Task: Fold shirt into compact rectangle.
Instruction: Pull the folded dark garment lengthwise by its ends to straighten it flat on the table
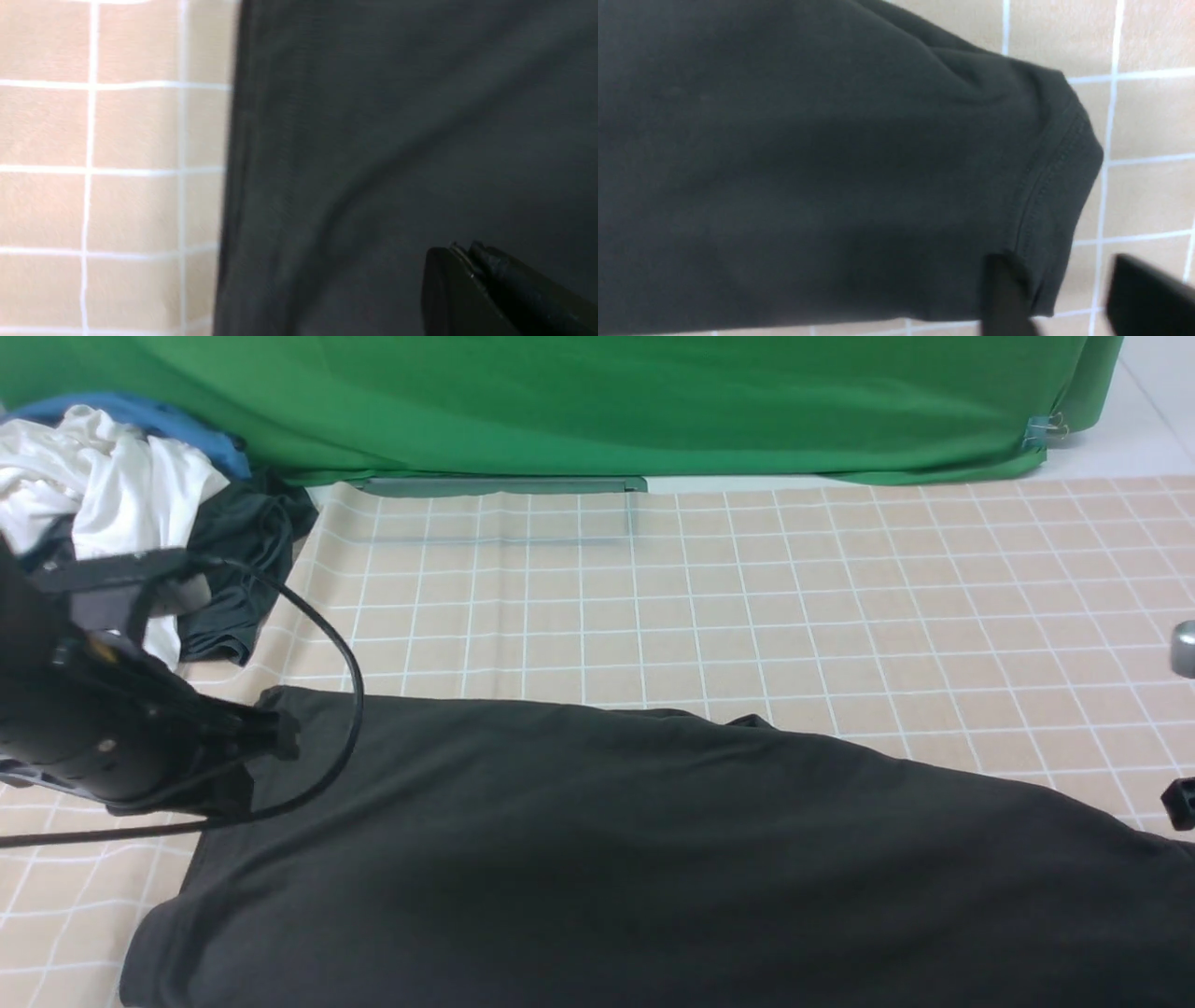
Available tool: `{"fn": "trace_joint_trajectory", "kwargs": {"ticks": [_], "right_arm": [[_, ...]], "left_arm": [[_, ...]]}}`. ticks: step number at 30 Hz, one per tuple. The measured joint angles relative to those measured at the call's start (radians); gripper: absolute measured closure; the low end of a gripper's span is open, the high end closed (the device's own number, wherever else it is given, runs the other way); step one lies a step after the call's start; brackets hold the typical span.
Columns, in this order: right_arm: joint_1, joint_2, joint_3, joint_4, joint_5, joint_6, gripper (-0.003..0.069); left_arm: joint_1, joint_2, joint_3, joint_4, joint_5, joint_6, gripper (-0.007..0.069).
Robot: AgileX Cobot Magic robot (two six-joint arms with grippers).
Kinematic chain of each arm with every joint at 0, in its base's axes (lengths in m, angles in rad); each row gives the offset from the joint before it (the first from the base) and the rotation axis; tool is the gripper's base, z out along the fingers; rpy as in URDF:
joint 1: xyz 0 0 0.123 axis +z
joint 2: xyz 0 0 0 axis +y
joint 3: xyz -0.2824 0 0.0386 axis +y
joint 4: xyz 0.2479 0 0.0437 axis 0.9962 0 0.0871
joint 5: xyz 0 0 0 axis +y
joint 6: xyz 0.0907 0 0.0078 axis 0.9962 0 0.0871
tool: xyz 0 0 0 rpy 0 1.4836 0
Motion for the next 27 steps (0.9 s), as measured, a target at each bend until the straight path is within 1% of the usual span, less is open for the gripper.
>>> {"fn": "trace_joint_trajectory", "kwargs": {"ticks": [1,2,3,4,5,6,9,13,16,17,20,21,22,23,24,25,27], "right_arm": [[-0.028,0.0,0.009,0.007,-0.008,-0.007,0.0186],[-0.047,0.0,0.019,0.009,-0.018,-0.012,0.0122],[-0.065,0.001,0.026,0.012,-0.026,-0.019,0.0078],[-0.077,0.002,0.031,0.013,-0.034,-0.021,0.006],[-0.098,0.008,0.042,0.013,-0.049,-0.024,0.002],[-0.111,0.016,0.05,0.014,-0.065,-0.025,0.0004],[-0.123,0.066,0.075,0.02,-0.11,-0.025,0.0001],[-0.123,0.146,0.087,0.062,-0.161,-0.026,0.003],[-0.123,0.213,0.087,0.103,-0.191,-0.051,0.0054],[-0.123,0.229,0.087,0.112,-0.197,-0.057,0.0065],[-0.126,0.242,0.083,0.126,-0.197,-0.087,0.0144],[-0.126,0.243,0.082,0.128,-0.199,-0.097,0.0194],[-0.126,0.244,0.081,0.134,-0.2,-0.106,0.0316],[-0.126,0.244,0.081,0.148,-0.2,-0.113,0.0421],[-0.126,0.244,0.081,0.159,-0.2,-0.119,0.0504],[-0.126,0.244,0.08,0.162,-0.197,-0.124,0.0536],[-0.126,0.248,0.071,0.152,-0.18,-0.13,0.0565]], "left_arm": [[0.0,-0.033,0.002,-0.008,0.022,0.009,0.0606],[0.0,-0.065,0.004,-0.013,0.032,0.009,0.0606],[0.0,-0.084,0.008,-0.015,0.037,0.019,0.0606],[0.0,-0.108,0.015,-0.018,0.04,0.026,0.0606],[0.0,-0.138,0.024,-0.023,0.048,0.033,0.0606],[0.0,-0.166,0.033,-0.028,0.051,0.036,0.0606],[0.0,-0.234,0.063,-0.039,0.052,0.038,0.0606],[0.0,-0.288,0.09,-0.047,0.057,0.041,0.0606],[0.0,-0.302,0.092,-0.047,0.058,0.041,0.0606],[0.0,-0.303,0.092,-0.047,0.058,0.041,0.0606],[0.0,-0.303,0.092,-0.047,0.058,0.041,0.0606],[0.0,-0.303,0.092,-0.047,0.058,0.041,0.0606],[0.0,-0.303,0.092,-0.047,0.058,0.041,0.0606],[0.0,-0.303,0.092,-0.047,0.058,0.042,0.0606],[0.0,-0.303,0.092,-0.047,0.058,0.044,0.0606],[0.0,-0.303,0.092,-0.047,0.058,0.044,0.0606],[0.0,-0.303,0.092,-0.047,0.058,0.046,0.0606]]}}
